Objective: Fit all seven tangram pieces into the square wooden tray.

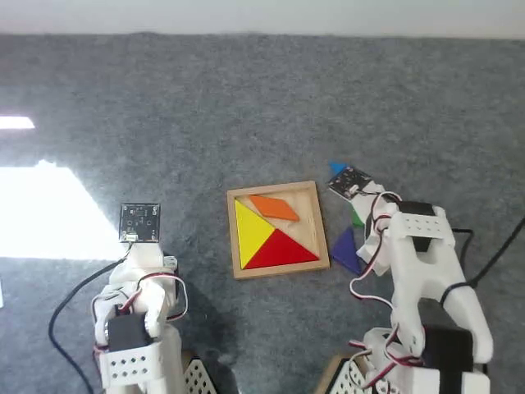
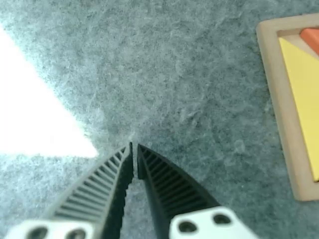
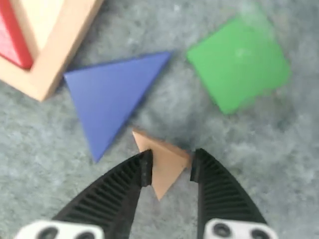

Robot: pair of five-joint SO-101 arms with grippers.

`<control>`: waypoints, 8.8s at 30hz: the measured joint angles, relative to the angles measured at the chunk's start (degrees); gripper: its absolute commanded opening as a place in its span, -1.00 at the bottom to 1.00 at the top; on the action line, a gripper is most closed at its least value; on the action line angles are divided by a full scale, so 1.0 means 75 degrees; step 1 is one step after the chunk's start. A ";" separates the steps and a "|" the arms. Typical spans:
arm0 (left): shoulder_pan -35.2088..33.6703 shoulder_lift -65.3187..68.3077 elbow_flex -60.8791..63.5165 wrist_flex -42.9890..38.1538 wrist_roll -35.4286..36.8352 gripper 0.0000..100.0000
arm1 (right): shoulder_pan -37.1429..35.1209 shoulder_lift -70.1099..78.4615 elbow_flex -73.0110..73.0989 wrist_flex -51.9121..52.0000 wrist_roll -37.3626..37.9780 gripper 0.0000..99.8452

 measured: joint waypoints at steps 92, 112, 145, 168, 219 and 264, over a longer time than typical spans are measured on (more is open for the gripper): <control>0.0000 0.0000 0.0000 0.0000 0.0000 -0.97 | -0.1653 -0.3481 -0.1172 0.2274 -0.1325 -0.98; 0.0000 0.0000 0.0000 0.0000 0.0000 -0.97 | -0.3774 0.1747 -0.5204 0.3024 -0.0070 -0.98; 0.0000 0.0000 0.0000 0.0000 0.0000 -0.97 | -0.1266 -0.0949 0.0457 0.0270 -0.0633 -0.68; 0.0000 0.0000 0.0000 0.0000 0.0000 -0.97 | -0.1453 -0.1922 0.0914 0.1032 -0.1149 -0.68; 0.0000 0.0000 0.0000 0.0000 0.0000 -0.97 | -0.4595 0.3845 -0.5251 0.1172 -0.4337 -0.98; 0.0000 0.0000 0.0000 0.0000 0.0000 -0.97 | -0.4419 0.3411 -0.5404 0.2262 -0.4864 -0.74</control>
